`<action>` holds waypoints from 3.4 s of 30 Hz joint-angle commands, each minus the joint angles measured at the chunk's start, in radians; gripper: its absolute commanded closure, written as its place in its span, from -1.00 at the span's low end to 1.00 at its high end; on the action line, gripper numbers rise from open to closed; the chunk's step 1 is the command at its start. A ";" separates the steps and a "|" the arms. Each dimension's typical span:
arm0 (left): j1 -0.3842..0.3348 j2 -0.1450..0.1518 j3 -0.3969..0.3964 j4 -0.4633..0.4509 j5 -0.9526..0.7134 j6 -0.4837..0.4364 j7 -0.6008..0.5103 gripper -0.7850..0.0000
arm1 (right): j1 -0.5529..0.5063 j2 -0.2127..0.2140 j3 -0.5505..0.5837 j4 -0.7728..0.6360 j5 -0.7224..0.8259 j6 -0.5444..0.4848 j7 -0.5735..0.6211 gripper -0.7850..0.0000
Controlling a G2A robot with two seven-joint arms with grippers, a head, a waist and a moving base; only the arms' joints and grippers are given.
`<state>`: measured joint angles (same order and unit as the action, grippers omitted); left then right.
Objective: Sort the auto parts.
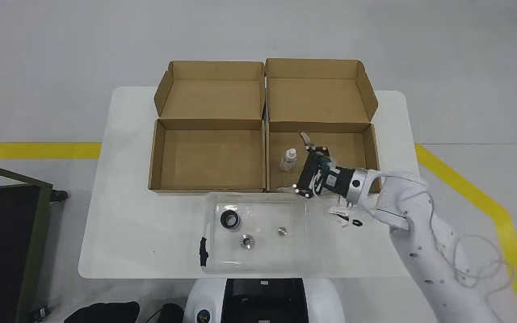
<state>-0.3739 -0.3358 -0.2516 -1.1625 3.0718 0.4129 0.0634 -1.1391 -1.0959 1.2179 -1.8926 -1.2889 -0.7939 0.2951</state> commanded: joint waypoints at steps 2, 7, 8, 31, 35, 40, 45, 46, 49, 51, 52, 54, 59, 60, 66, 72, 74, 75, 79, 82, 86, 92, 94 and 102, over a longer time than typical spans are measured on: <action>0.000 0.000 0.000 0.000 0.000 0.000 0.000 -1.00 | -0.034 0.007 0.009 -0.065 -0.001 -0.036 0.022 -1.00; 0.000 0.000 0.000 0.000 0.000 0.000 0.000 -1.00 | -0.088 0.018 0.005 -0.153 -0.009 -0.097 0.069 -1.00; 0.000 0.000 0.000 0.000 0.000 0.000 0.000 -1.00 | -0.098 0.019 0.002 -0.168 -0.016 -0.104 0.080 -1.00; 0.000 0.000 0.000 0.000 0.000 0.000 0.000 -1.00 | -0.168 0.041 -0.135 -0.224 -0.175 -0.202 0.288 -0.75; 0.000 0.000 0.000 0.000 0.000 0.000 0.000 -1.00 | -0.159 0.042 -0.163 -0.211 -0.185 -0.213 0.333 -0.75; 0.000 0.000 0.000 0.000 0.000 0.000 0.000 -1.00 | -0.137 0.038 -0.207 -0.192 -0.186 -0.208 0.395 -0.67; 0.000 0.000 0.000 0.000 0.000 0.000 0.000 -1.00 | -0.107 0.033 -0.250 -0.152 -0.198 -0.192 0.439 -0.52; 0.000 0.000 0.000 0.000 0.000 0.000 0.000 -1.00 | -0.101 0.032 -0.257 -0.144 -0.201 -0.189 0.447 -0.50; 0.000 0.000 0.000 0.000 0.000 0.000 0.000 -1.00 | -0.088 0.029 -0.274 -0.123 -0.202 -0.179 0.471 -0.45; 0.000 0.000 0.000 0.000 0.000 0.000 0.000 -1.00 | -0.081 0.028 -0.282 -0.115 -0.199 -0.173 0.486 -0.42; 0.000 0.000 0.000 0.000 0.000 0.000 0.000 -1.00 | -0.078 0.028 -0.285 -0.111 -0.198 -0.170 0.497 -0.40; 0.000 0.000 0.000 0.000 0.000 0.000 0.000 -1.00 | -0.073 0.027 -0.293 -0.105 -0.194 -0.165 0.516 -0.38; 0.000 0.000 0.000 0.000 0.000 0.000 0.000 -1.00 | -0.055 0.024 -0.310 -0.085 -0.179 -0.157 0.553 -0.10; 0.000 0.000 0.000 0.000 0.000 0.000 0.000 -1.00 | -0.050 0.023 -0.315 -0.080 -0.177 -0.156 0.559 0.00; 0.000 0.000 0.000 0.000 0.000 0.000 0.000 -1.00 | -0.025 0.018 -0.339 -0.053 -0.161 -0.144 0.576 0.11; 0.000 0.000 0.000 0.000 0.000 0.000 0.000 -1.00 | -0.009 0.016 -0.354 -0.044 -0.152 -0.139 0.589 0.58; 0.000 0.000 0.000 0.000 0.000 0.000 0.000 -1.00 | -0.006 0.016 -0.357 -0.044 -0.151 -0.138 0.593 1.00; 0.000 0.000 0.000 0.000 0.000 0.000 0.000 -1.00 | -0.005 0.016 -0.358 -0.044 -0.150 -0.138 0.593 1.00; 0.000 0.000 0.000 0.000 0.000 0.000 0.000 -1.00 | 0.000 0.019 -0.364 -0.050 -0.138 -0.142 0.588 1.00; 0.000 0.000 0.000 0.000 0.000 0.000 0.000 -1.00 | 0.002 0.022 -0.365 -0.069 -0.123 -0.145 0.586 1.00; 0.000 0.000 0.000 0.000 0.000 0.000 0.000 -1.00 | 0.003 0.025 -0.360 -0.096 -0.101 -0.145 0.582 1.00; 0.000 0.000 0.000 0.000 0.000 0.000 0.000 -1.00 | 0.007 0.028 -0.341 -0.115 -0.054 -0.145 0.508 1.00; 0.000 0.000 0.000 0.000 0.000 0.000 0.000 -1.00 | 0.006 0.028 -0.335 -0.118 -0.047 -0.138 0.478 1.00; 0.000 0.000 0.000 0.000 0.000 0.000 0.000 -1.00 | -0.012 0.032 -0.300 -0.137 -0.031 -0.096 0.309 1.00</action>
<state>-0.3739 -0.3358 -0.2516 -1.1625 3.0718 0.4129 0.0634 -1.1489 -1.0644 0.9124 -2.0303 -1.3241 -0.8940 0.6308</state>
